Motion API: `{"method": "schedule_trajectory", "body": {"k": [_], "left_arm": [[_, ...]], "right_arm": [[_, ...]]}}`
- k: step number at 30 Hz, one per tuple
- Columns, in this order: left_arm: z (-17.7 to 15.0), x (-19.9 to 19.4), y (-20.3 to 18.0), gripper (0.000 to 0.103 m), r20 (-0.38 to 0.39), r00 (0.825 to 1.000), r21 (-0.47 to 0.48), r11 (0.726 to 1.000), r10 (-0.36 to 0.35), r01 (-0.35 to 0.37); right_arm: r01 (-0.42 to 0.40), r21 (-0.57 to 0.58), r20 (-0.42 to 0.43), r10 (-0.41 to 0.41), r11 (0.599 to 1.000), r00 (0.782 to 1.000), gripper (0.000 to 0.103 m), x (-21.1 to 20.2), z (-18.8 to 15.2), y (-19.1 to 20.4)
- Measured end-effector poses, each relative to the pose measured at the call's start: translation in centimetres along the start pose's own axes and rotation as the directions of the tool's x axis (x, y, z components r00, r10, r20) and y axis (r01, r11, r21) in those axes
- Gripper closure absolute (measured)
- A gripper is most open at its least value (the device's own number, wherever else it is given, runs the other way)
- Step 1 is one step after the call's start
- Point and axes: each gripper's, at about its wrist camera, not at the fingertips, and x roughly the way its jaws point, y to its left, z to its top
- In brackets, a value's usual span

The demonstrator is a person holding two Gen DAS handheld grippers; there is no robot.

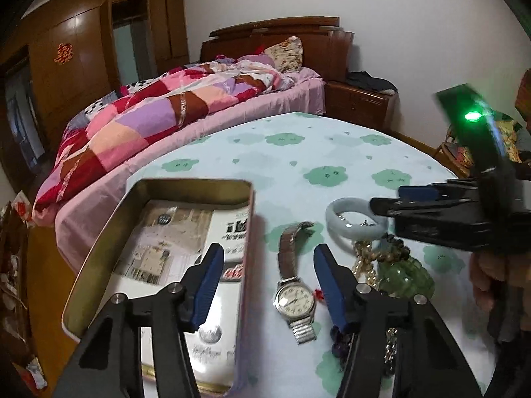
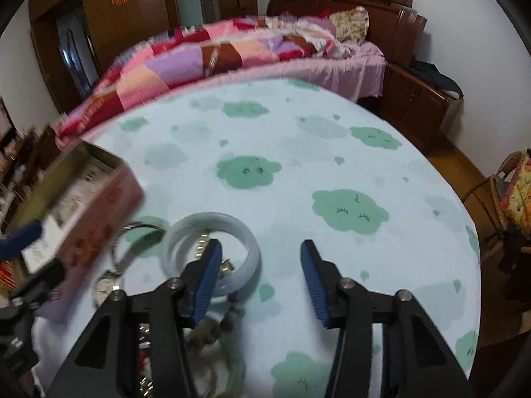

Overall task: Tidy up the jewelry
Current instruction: 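Move the right gripper to the white jade bangle and close on it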

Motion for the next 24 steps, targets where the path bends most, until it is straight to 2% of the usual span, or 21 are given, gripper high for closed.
{"method": "schedule_trajectory", "body": {"k": [2,4,7,14,15,16,17,19,22,24], "left_arm": [[0.4,1.1,-0.8,0.049,-0.022,1.000,0.034,0.999,-0.001,0.002],[0.5,2.3,-1.1,0.059,-0.049,0.999,0.047,0.999,-0.007,0.009],[0.6,4.0,-1.6,0.061,-0.088,0.996,0.074,0.997,0.006,0.000],[0.7,7.0,-3.4,0.062,-0.166,0.986,0.143,0.990,0.027,-0.003],[0.6,7.4,-3.5,0.066,-0.168,0.985,0.152,0.988,0.035,-0.009],[0.6,7.5,-3.7,0.073,-0.162,0.985,0.165,0.986,0.052,-0.024],[0.7,7.6,-3.5,0.076,-0.166,0.984,0.162,0.986,0.061,-0.033],[1.1,7.2,-2.6,0.098,-0.159,0.987,0.120,0.993,0.030,-0.011],[1.6,6.1,-1.2,0.099,-0.145,0.989,0.040,0.999,-0.029,0.035],[1.9,4.7,-0.7,0.100,-0.113,0.992,0.022,0.998,-0.051,0.054]], "right_arm": [[0.018,-0.009,-0.030,-0.018,1.000,0.999,0.061,0.8,-0.1,0.2],[0.018,-0.014,-0.054,-0.018,1.000,0.998,0.069,1.3,-0.2,0.1],[0.018,-0.022,-0.068,-0.020,1.000,0.997,0.076,1.5,-0.6,0.0],[-0.001,-0.039,-0.070,-0.001,0.999,0.998,0.082,1.6,-0.4,-0.2],[-0.008,-0.041,-0.070,0.005,0.999,0.998,0.087,1.6,-0.4,-0.2],[-0.015,-0.045,-0.071,0.012,0.999,0.997,0.089,1.7,-0.3,-0.1],[-0.012,-0.054,-0.067,0.008,0.998,0.998,0.089,1.6,-0.4,0.0],[-0.024,-0.053,-0.050,0.021,0.998,0.999,0.090,1.3,-0.6,0.0],[-0.058,-0.014,-0.013,0.058,0.998,0.998,0.091,0.6,-0.8,-0.5],[-0.079,-0.002,0.022,0.079,0.997,0.997,0.091,-0.4,-0.8,-0.8]]}}
